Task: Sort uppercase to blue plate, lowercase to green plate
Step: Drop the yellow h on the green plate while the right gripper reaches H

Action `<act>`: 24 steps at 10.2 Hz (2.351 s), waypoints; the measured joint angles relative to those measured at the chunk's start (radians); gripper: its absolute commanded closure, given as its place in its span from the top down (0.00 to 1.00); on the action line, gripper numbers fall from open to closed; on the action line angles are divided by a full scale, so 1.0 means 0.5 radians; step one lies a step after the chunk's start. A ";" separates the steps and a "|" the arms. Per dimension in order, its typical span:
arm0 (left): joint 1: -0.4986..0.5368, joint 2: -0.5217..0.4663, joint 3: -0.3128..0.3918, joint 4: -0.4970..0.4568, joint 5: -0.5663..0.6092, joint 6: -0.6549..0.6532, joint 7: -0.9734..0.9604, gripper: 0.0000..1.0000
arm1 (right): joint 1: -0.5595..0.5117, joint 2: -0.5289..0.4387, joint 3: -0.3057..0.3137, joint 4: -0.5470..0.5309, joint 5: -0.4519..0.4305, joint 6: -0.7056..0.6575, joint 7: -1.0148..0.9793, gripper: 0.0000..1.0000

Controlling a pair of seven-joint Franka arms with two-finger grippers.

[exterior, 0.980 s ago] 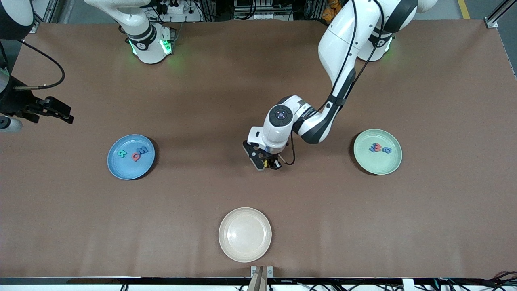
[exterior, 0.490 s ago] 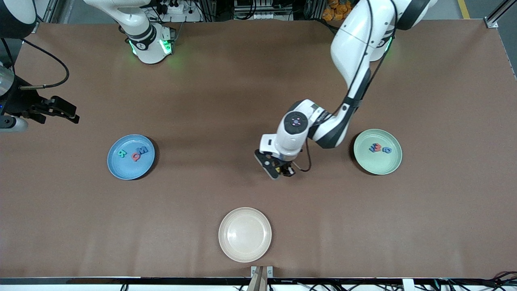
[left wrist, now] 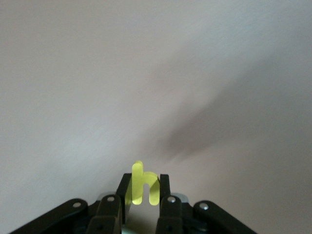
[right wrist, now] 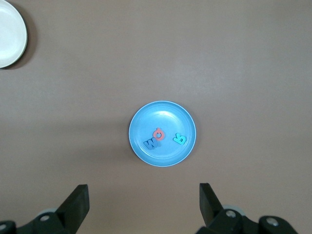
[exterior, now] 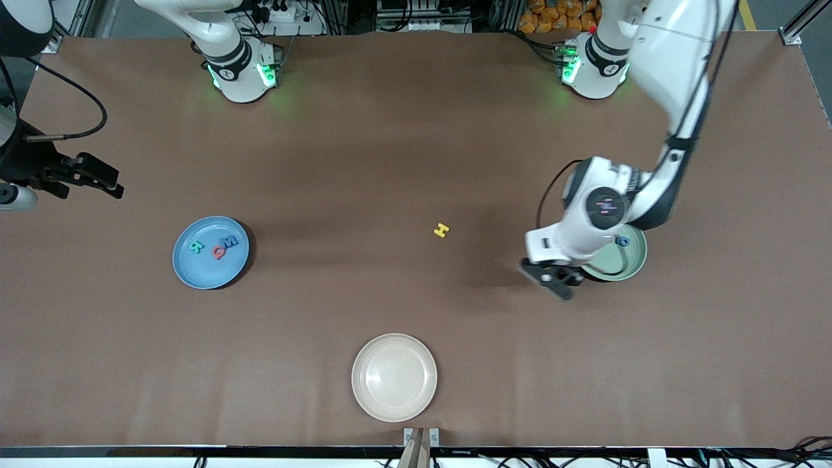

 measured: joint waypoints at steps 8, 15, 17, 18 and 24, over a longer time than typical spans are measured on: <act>0.451 -0.278 -0.021 -0.408 -0.333 -0.093 0.029 0.61 | 0.349 0.231 0.034 -0.003 0.020 0.092 0.351 1.00; 0.463 -0.305 -0.026 -0.450 -0.339 -0.002 0.016 1.00 | 1.165 0.763 0.165 -0.021 0.025 0.811 1.694 1.00; 0.467 -0.376 -0.025 -0.452 -0.347 -0.006 -0.021 1.00 | 1.297 0.956 0.202 -0.019 0.023 1.037 1.939 1.00; 0.469 -0.425 -0.024 -0.457 -0.354 -0.030 -0.108 1.00 | 1.359 1.046 0.205 -0.012 0.021 1.112 2.048 0.99; 0.573 -0.896 -0.011 -0.391 -0.294 -0.628 -0.718 1.00 | 1.594 1.608 0.202 0.441 -0.060 1.249 2.540 0.87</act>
